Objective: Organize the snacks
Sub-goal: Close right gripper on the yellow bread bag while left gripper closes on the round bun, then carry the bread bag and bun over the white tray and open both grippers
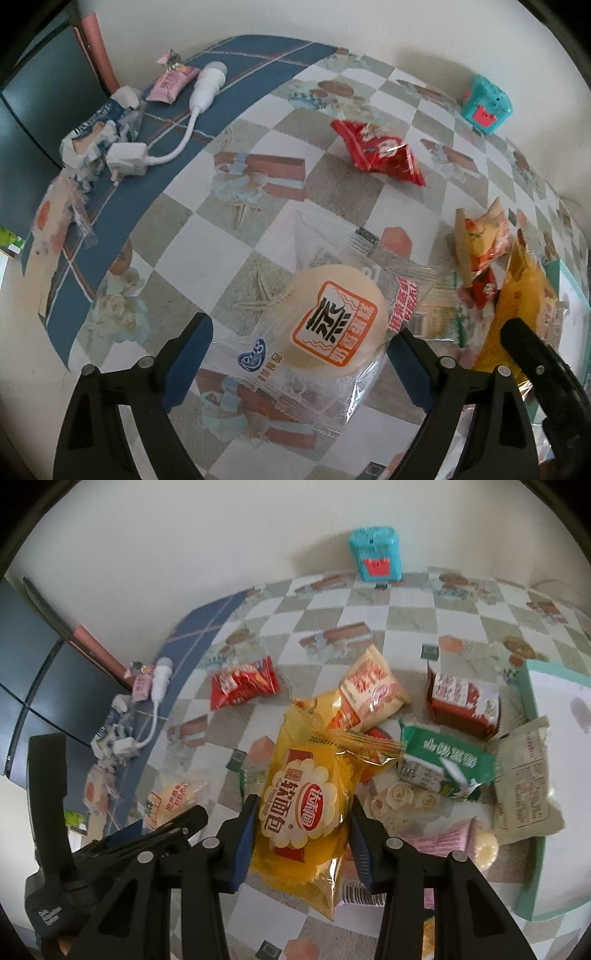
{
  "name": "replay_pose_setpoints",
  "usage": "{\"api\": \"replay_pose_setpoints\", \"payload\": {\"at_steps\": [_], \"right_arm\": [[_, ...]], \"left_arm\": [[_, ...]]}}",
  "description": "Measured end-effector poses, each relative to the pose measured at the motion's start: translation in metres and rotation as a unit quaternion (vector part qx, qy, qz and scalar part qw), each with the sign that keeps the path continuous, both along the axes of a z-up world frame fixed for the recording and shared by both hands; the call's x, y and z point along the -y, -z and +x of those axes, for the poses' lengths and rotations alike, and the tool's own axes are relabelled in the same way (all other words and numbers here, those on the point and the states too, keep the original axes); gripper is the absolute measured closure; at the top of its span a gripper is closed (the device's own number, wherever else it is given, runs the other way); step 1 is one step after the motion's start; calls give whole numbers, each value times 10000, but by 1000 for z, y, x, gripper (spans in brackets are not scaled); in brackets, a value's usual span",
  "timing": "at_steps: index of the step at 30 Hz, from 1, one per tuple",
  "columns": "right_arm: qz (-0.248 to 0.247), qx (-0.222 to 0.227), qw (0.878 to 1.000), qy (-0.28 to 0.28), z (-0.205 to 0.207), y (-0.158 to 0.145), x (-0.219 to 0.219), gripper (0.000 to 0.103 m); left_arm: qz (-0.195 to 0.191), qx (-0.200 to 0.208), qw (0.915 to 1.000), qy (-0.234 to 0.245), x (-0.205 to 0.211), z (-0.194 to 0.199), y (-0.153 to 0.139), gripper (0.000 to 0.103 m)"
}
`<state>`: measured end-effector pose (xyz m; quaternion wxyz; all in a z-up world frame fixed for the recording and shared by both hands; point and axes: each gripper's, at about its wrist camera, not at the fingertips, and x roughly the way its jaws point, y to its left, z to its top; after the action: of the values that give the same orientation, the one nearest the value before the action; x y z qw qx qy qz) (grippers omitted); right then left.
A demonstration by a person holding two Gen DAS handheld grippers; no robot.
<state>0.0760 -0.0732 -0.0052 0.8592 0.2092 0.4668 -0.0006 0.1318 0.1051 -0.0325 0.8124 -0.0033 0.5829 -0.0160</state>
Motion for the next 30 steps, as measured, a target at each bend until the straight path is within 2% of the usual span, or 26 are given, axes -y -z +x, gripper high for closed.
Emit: {"api": "replay_pose_setpoints", "payload": {"at_steps": [10,18,25,30], "right_arm": [[-248,273,9980,509,-31,-45,36,55],[-510,168,9903,1285,-57,-55,88,55],[-681,110,9740,2156,-89,-56,149,55],[-779,-157,9551,2854,-115,-49,203,55]], "left_arm": [[-108,445,9990,1,33,-29,-58,11],[-328,735,9960,376,90,-48,-93,11],[-350,797,9932,775,141,-65,-103,11],[-354,709,9910,1078,183,-75,-98,11]]}}
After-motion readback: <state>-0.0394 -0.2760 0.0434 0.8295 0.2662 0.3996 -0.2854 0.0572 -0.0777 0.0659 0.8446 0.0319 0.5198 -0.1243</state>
